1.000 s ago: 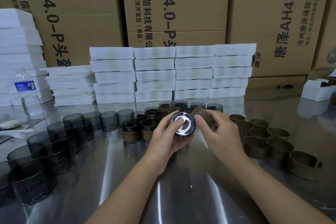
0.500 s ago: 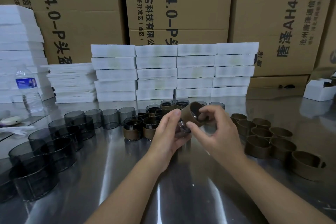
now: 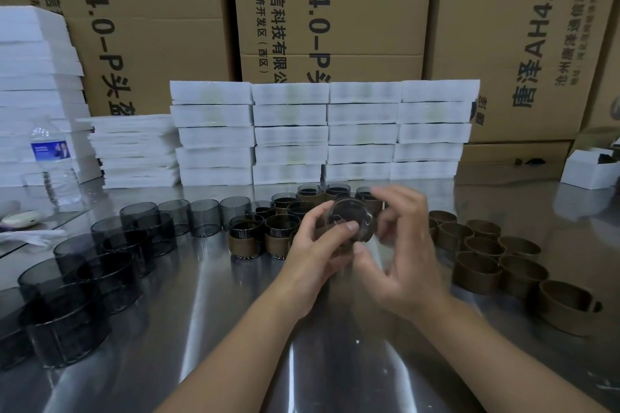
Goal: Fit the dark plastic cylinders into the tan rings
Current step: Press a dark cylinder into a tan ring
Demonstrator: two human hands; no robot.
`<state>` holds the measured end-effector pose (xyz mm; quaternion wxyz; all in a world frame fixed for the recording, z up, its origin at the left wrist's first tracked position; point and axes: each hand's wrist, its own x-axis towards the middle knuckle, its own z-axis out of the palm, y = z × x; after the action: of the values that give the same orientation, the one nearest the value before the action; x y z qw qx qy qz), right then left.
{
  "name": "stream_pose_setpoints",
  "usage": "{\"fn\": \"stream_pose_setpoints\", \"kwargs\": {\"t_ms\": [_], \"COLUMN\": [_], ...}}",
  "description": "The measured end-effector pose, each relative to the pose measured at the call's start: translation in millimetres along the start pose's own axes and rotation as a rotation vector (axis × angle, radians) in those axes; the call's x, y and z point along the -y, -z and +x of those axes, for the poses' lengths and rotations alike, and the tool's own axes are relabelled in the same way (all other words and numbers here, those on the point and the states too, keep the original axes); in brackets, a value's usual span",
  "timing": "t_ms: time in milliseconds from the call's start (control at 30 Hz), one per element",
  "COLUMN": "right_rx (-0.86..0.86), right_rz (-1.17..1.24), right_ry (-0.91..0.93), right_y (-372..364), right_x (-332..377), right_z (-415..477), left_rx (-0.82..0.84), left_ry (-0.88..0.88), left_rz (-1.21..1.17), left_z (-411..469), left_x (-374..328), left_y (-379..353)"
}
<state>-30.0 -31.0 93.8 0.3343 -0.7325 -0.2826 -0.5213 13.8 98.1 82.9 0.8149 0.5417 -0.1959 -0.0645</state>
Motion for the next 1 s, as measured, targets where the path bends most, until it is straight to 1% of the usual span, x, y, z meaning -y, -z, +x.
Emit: {"fn": "stream_pose_setpoints", "kwargs": {"t_ms": [67,167,233,300,433,600,767,1000], "right_rx": [0.005,0.065,0.037,0.000,0.050,0.085,0.109,0.132], "right_rz": [0.057,0.147,0.243,0.285,0.389,0.401,0.479,0.460], "right_ry": [-0.105,-0.363,-0.505,-0.575,-0.651,-0.726,-0.775,-0.785], "right_y": [0.0,-2.3,-2.9,-2.7,-4.7,-3.3,1.2,-0.4], "right_x": [0.3,-0.6,-5.8,-10.3,-14.5,-17.7,-18.6,-22.9], "right_z": [0.1,-0.1,-0.1,0.8,3.6,7.5,9.7,7.1], "left_rx": [0.003,-0.032,-0.065,-0.087,-0.110,-0.106,-0.103,-0.146], "left_ry": [-0.006,-0.016,-0.024,-0.035,-0.049,-0.061,-0.081,-0.108], "left_rz": [-0.001,0.041,0.057,0.067,0.064,0.075,0.163,0.307], "left_z": [-1.2,-1.6,-1.6,-1.6,-1.8,-1.3,-0.7,-1.1], "left_x": [-0.5,-0.7,-1.1,-1.1,-0.6,0.4,0.8,1.8], "left_y": [-0.5,-0.5,-0.2,-0.4,-0.6,-0.3,-0.1,4.6]}}
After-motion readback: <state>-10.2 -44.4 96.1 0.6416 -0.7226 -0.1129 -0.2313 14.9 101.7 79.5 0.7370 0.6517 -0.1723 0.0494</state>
